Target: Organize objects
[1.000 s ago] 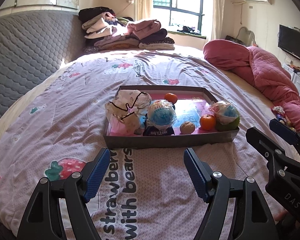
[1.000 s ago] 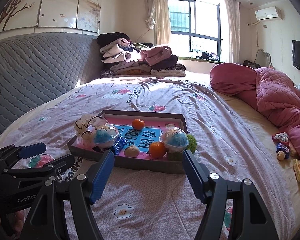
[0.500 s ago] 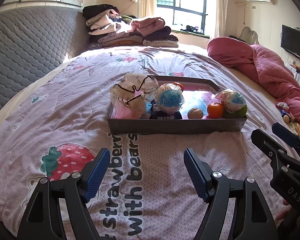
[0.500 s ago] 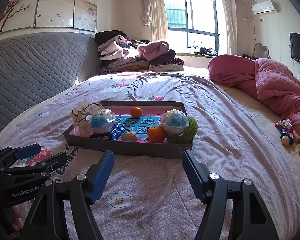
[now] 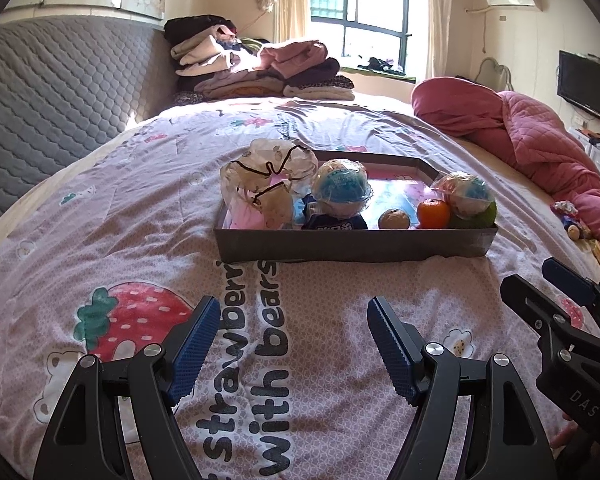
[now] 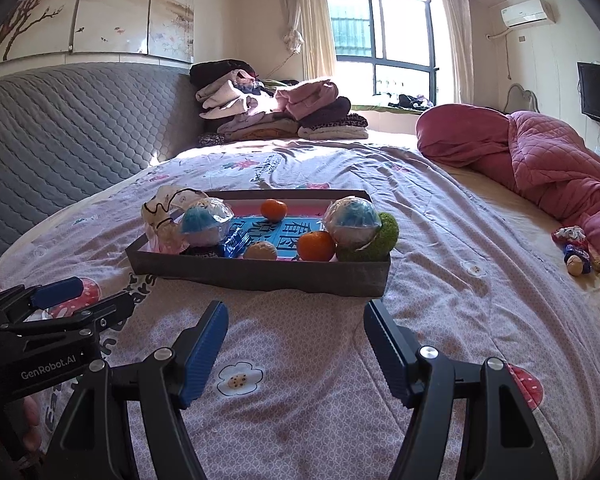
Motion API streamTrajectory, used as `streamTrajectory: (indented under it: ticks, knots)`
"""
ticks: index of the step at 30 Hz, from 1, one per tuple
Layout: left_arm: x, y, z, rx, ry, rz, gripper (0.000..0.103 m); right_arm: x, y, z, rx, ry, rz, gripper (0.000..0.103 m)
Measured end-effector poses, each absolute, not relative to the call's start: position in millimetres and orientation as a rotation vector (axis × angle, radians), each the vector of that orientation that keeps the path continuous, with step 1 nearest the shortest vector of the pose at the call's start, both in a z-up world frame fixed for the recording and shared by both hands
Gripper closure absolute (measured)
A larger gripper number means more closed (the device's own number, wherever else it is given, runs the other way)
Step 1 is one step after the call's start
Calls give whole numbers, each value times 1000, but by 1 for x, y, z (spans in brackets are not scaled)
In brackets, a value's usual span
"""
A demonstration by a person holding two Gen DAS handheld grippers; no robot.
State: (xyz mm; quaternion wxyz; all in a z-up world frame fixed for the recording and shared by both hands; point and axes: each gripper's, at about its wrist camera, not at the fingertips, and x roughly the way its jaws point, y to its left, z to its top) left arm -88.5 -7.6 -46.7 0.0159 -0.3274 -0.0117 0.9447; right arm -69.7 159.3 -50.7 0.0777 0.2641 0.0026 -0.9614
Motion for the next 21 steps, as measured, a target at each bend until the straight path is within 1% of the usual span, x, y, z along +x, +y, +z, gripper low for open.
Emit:
streamTrajectory:
  ticks: [8,21]
  knots:
    - [-93,-11,-51,-1018,-61,2937,26,-72,161,-57,789,17,-2898,33]
    - [-97,-10,-58,-1031,-51,2936,26,-75,161,-65,821,17,-2910,33]
